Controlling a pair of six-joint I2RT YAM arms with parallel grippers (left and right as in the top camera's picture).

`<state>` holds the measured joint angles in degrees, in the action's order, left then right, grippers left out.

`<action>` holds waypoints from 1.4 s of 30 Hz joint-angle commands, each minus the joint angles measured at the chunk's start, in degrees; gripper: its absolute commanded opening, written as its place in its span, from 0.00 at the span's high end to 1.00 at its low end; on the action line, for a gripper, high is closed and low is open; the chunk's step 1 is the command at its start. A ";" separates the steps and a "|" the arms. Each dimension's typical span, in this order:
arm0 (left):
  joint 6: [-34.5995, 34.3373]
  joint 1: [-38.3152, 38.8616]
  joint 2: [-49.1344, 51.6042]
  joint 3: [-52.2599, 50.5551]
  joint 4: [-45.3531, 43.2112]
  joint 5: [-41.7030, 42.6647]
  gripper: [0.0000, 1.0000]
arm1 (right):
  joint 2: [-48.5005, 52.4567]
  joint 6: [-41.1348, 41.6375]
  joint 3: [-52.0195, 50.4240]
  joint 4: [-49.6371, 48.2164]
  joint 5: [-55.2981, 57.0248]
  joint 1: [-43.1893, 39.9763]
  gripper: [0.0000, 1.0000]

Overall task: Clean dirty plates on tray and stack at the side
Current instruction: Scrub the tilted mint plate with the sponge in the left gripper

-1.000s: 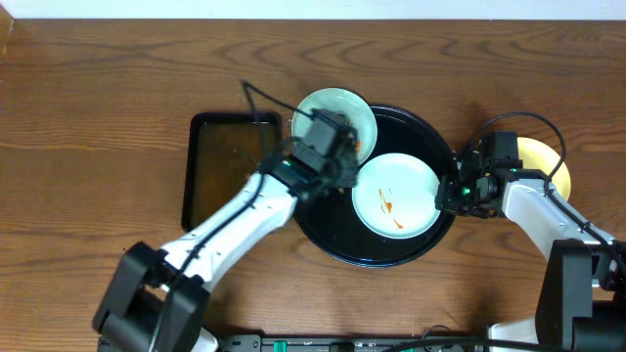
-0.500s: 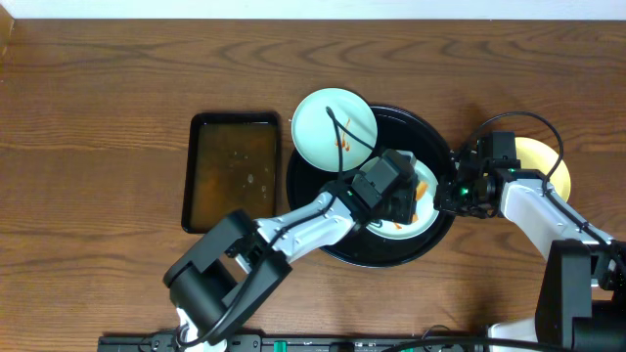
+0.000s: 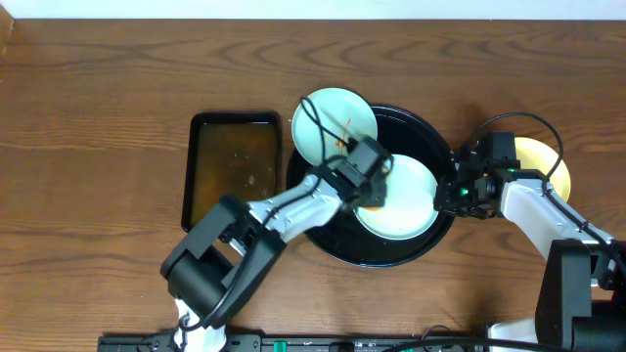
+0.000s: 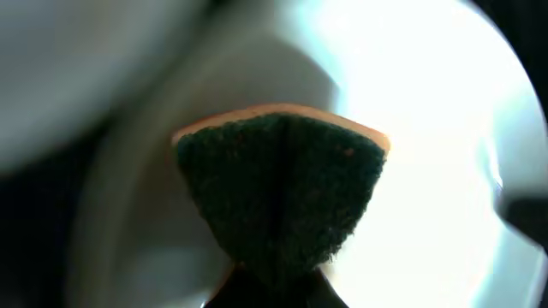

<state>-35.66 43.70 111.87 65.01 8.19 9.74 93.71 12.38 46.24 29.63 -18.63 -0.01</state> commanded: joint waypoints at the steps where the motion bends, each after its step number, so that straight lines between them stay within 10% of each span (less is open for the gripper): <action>1: 2.60 -3.04 0.13 0.33 0.61 -1.25 0.92 | 0.37 -0.87 -0.17 0.24 -0.94 0.55 0.99; 25: 10.58 2.71 -0.39 0.48 -5.49 0.96 0.93 | 0.37 -0.85 -0.17 0.22 -0.94 0.52 0.99; 42: 13.57 -2.49 -6.80 0.48 5.60 -9.07 0.93 | 0.37 -0.85 -0.17 0.09 -0.92 0.52 0.99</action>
<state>-24.51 42.04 110.63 66.02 12.95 4.03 93.71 12.36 46.24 29.80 -18.94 -0.01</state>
